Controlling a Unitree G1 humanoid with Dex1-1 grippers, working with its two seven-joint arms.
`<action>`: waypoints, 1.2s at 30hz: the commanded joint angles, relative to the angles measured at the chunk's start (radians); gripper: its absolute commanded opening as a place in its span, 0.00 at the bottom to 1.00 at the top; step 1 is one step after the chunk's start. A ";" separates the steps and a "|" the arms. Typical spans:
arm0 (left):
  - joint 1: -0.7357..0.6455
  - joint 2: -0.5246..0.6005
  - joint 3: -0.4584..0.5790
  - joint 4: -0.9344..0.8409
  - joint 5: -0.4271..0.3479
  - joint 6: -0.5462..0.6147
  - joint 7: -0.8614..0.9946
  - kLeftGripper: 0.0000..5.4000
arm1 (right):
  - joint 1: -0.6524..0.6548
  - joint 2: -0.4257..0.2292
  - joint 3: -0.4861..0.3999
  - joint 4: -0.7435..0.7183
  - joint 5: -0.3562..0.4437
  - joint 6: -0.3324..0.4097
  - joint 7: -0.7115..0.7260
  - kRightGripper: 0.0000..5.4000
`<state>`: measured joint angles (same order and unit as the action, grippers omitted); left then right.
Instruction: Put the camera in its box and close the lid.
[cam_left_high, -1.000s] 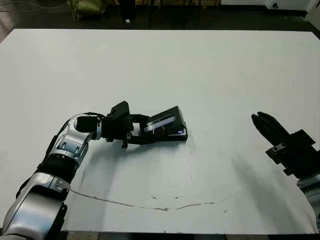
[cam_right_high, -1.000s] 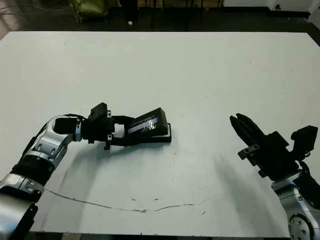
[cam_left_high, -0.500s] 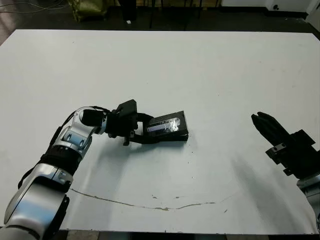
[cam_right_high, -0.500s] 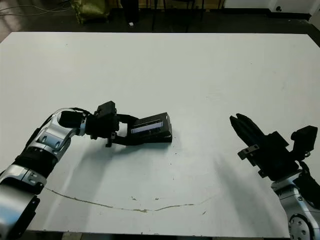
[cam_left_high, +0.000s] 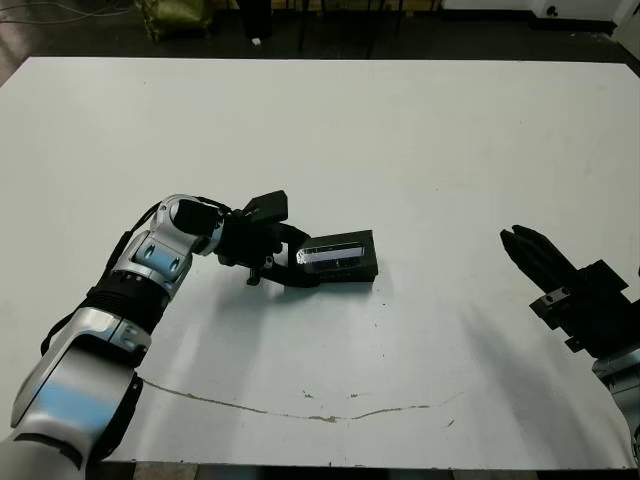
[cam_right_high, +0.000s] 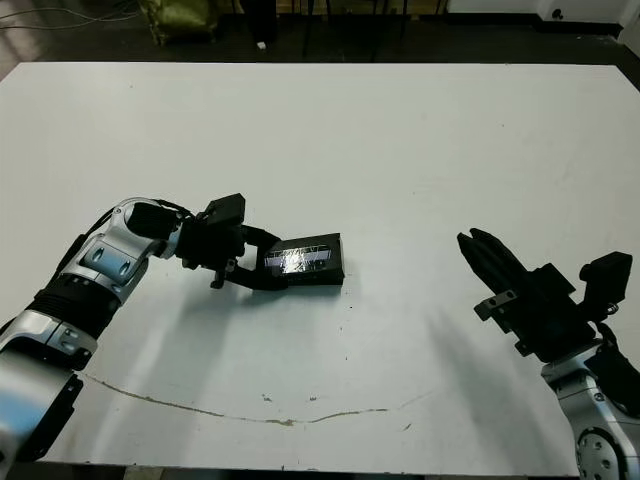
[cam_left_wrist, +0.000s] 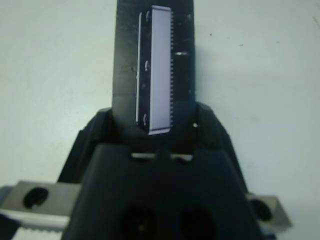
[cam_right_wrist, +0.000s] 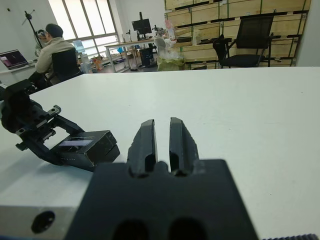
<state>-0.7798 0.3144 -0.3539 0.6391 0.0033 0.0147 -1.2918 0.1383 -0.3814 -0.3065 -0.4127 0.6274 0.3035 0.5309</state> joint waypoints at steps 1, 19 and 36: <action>-0.036 -0.002 -0.013 0.024 0.032 0.016 0.016 0.42 | 0.015 -0.008 0.002 0.005 -0.011 0.001 -0.001 0.00; -0.105 -0.034 -0.073 0.108 0.066 0.053 -0.050 0.42 | 0.012 -0.001 0.009 0.009 -0.013 -0.010 0.003 0.00; -0.129 -0.062 -0.079 -0.024 0.039 0.237 -0.108 0.41 | 0.020 0.004 0.016 0.012 -0.019 -0.023 0.007 0.00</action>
<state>-0.8927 0.2851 -0.4185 0.6355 0.0505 0.2476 -1.3890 0.1407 -0.3799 -0.2929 -0.4089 0.6181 0.2874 0.5400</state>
